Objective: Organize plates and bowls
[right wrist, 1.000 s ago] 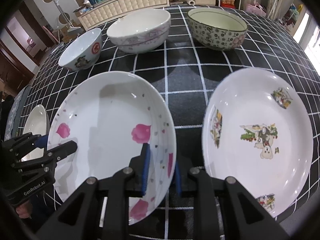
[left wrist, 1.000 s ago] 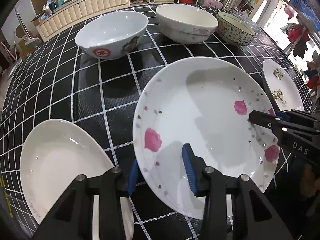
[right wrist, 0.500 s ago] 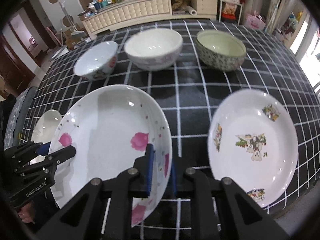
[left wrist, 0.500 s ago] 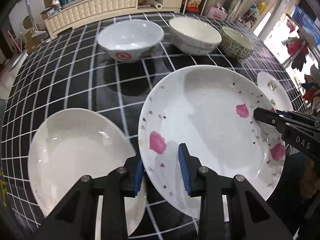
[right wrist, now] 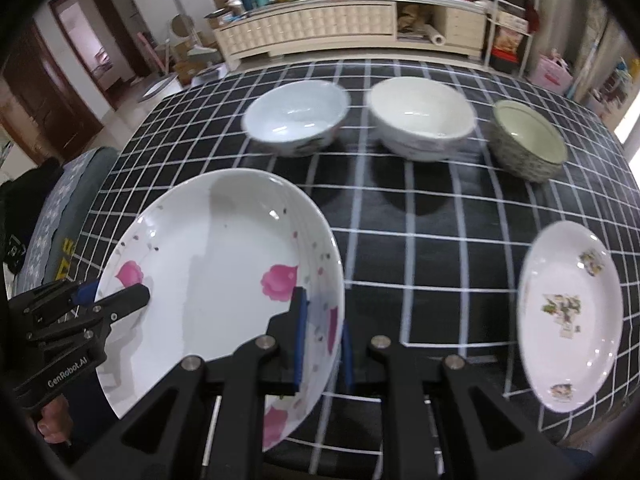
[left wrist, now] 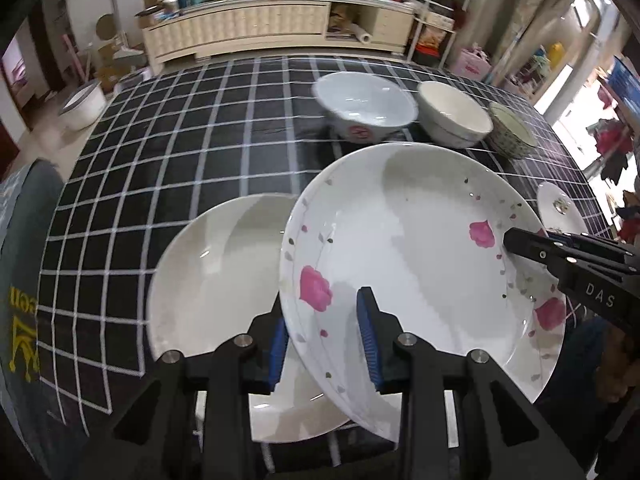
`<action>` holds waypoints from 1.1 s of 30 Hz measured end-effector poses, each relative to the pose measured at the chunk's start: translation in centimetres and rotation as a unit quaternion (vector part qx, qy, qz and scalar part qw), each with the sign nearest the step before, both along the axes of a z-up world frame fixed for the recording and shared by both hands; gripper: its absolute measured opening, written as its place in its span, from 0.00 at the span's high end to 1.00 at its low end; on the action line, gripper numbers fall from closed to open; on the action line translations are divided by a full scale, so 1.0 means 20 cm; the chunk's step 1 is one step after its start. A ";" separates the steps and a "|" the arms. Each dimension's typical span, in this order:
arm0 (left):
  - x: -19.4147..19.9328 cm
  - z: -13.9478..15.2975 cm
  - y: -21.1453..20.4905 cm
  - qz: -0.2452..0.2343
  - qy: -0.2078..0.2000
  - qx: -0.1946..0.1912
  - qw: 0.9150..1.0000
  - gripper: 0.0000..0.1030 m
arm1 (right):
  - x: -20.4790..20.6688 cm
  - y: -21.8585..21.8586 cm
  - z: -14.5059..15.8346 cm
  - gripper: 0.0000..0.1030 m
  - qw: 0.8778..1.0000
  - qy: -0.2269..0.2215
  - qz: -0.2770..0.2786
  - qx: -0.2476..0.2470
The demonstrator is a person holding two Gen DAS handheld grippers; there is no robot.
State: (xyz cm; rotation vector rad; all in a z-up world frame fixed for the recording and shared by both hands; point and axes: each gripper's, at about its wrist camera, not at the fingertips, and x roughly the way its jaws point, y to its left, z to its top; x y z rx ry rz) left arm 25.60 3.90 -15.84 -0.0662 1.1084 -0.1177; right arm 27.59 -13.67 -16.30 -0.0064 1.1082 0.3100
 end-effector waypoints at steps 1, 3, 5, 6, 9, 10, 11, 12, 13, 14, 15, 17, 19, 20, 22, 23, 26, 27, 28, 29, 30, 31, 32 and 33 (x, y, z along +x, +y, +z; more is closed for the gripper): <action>0.00 -0.01 0.02 0.004 0.002 0.000 1.000 0.71 | 0.00 0.04 -0.01 0.82 1.000 0.000 0.005 -0.002; -0.02 -0.03 0.08 0.013 0.008 0.001 1.000 0.71 | 0.00 0.09 -0.03 0.82 1.000 -0.001 0.012 -0.009; -0.05 -0.06 0.12 0.019 0.014 0.003 1.000 0.71 | 0.01 0.13 -0.07 0.82 1.000 0.005 0.018 -0.011; -0.05 -0.08 0.14 0.025 0.018 0.003 1.000 0.71 | 0.01 0.15 -0.08 0.82 1.000 0.009 0.019 -0.011; -0.06 -0.11 0.19 0.036 0.022 -0.002 0.999 0.71 | 0.02 0.20 -0.11 0.82 0.999 0.014 0.028 -0.012; -0.07 -0.12 0.21 0.040 0.023 -0.005 0.999 0.71 | 0.03 0.22 -0.11 0.82 0.999 0.014 0.030 -0.012; -0.07 -0.13 0.23 0.044 0.024 -0.007 0.999 0.71 | 0.03 0.24 -0.11 0.82 0.999 0.009 0.035 -0.018; -0.07 -0.14 0.24 0.045 0.023 -0.005 0.999 0.71 | 0.02 0.26 -0.10 0.82 0.999 0.005 0.038 -0.021; -0.07 -0.15 0.25 0.046 0.024 -0.003 0.999 0.71 | 0.02 0.28 -0.10 0.82 0.999 0.002 0.040 -0.025; -0.07 -0.15 0.26 0.048 0.025 -0.001 0.999 0.71 | 0.03 0.31 -0.10 0.82 0.999 0.000 0.044 -0.029; -0.07 -0.16 0.27 0.049 0.027 0.000 0.998 0.71 | 0.04 0.32 -0.10 0.82 0.998 -0.001 0.045 -0.031; -0.07 -0.18 0.30 0.056 0.030 -0.008 0.998 0.71 | 0.05 0.36 -0.11 0.82 0.998 0.000 0.049 -0.034; -0.06 -0.20 0.33 0.064 0.033 -0.014 0.997 0.71 | 0.05 0.38 -0.11 0.82 0.998 0.002 0.053 -0.036; -0.07 -0.21 0.35 0.067 0.034 -0.016 0.997 0.71 | 0.06 0.39 -0.12 0.82 0.998 0.003 0.055 -0.037; -0.07 -0.24 0.39 0.076 0.043 -0.021 0.996 0.73 | 0.05 0.42 -0.13 0.82 0.997 -0.006 0.062 -0.048; -0.08 -0.23 0.39 0.076 0.034 -0.020 0.996 0.74 | 0.05 0.44 -0.14 0.82 0.996 -0.009 0.064 -0.054; -0.09 -0.22 0.42 0.077 0.029 -0.023 0.996 0.74 | 0.05 0.45 -0.15 0.82 0.996 -0.005 0.060 -0.058; -0.09 -0.22 0.42 0.079 0.029 -0.028 0.996 0.74 | 0.06 0.45 -0.15 0.81 0.996 -0.003 0.061 -0.059; -0.09 -0.22 0.43 0.082 0.029 -0.034 0.996 0.74 | 0.05 0.46 -0.15 0.82 0.996 -0.003 0.062 -0.063; -0.09 -0.22 0.44 0.084 0.029 -0.037 0.995 0.74 | 0.06 0.46 -0.15 0.81 0.995 -0.004 0.064 -0.070; -0.09 -0.22 0.45 0.085 0.030 -0.041 0.995 0.74 | 0.05 0.47 -0.15 0.81 0.995 -0.007 0.067 -0.077; -0.09 -0.22 0.45 0.086 0.031 -0.043 0.995 0.74 | 0.04 0.48 -0.14 0.81 0.994 -0.012 0.069 -0.084; -0.09 -0.21 0.45 0.087 0.032 -0.043 0.995 0.74 | 0.03 0.48 -0.14 0.78 0.993 -0.015 0.070 -0.091; -0.10 -0.20 0.45 0.089 0.029 -0.037 0.995 0.74 | 0.03 0.48 -0.14 0.72 0.993 -0.013 0.070 -0.091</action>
